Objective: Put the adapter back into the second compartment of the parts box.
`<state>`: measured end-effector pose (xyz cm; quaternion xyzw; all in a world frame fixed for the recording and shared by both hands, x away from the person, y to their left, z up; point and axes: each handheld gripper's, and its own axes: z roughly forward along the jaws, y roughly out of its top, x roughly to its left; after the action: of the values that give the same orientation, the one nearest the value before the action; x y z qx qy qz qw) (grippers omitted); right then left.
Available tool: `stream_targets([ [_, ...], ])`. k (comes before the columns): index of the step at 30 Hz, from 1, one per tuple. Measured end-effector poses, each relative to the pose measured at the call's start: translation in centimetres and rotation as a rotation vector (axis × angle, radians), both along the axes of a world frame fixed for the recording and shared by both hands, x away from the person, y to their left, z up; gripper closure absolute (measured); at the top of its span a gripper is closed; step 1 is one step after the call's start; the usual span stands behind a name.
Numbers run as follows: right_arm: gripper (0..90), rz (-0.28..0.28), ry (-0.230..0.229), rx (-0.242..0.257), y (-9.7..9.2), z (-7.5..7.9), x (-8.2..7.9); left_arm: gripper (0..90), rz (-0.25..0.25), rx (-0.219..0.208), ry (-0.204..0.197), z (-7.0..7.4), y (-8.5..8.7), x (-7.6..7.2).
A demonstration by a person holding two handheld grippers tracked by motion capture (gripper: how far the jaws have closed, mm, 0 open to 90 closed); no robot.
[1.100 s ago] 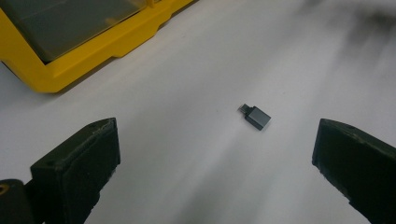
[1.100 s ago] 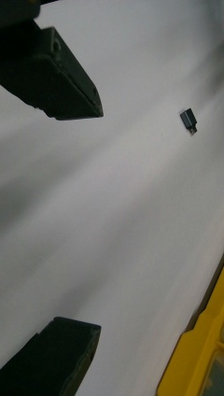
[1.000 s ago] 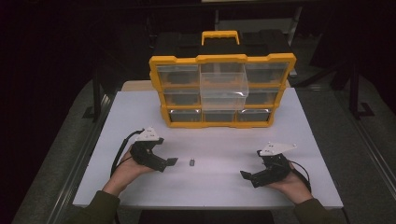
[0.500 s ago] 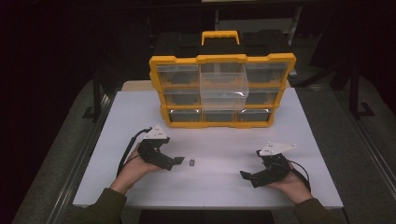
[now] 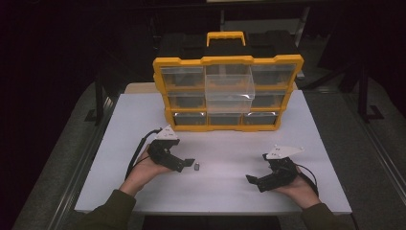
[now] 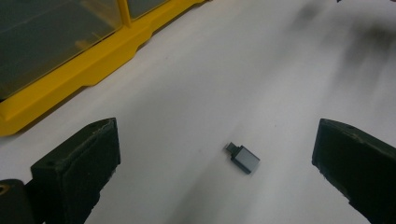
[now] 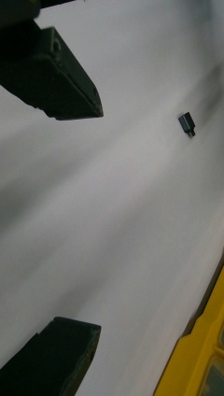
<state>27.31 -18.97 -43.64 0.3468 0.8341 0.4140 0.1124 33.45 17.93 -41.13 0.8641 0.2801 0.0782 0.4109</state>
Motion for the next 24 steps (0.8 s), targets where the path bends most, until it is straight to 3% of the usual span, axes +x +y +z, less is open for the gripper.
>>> stream_targets([
  [24, 0.0, 0.013, 0.0, -0.003, 0.3, 0.0, 0.0, 0.8, 0.004, 0.019, 0.0, 0.1, -2.8, 0.5],
])
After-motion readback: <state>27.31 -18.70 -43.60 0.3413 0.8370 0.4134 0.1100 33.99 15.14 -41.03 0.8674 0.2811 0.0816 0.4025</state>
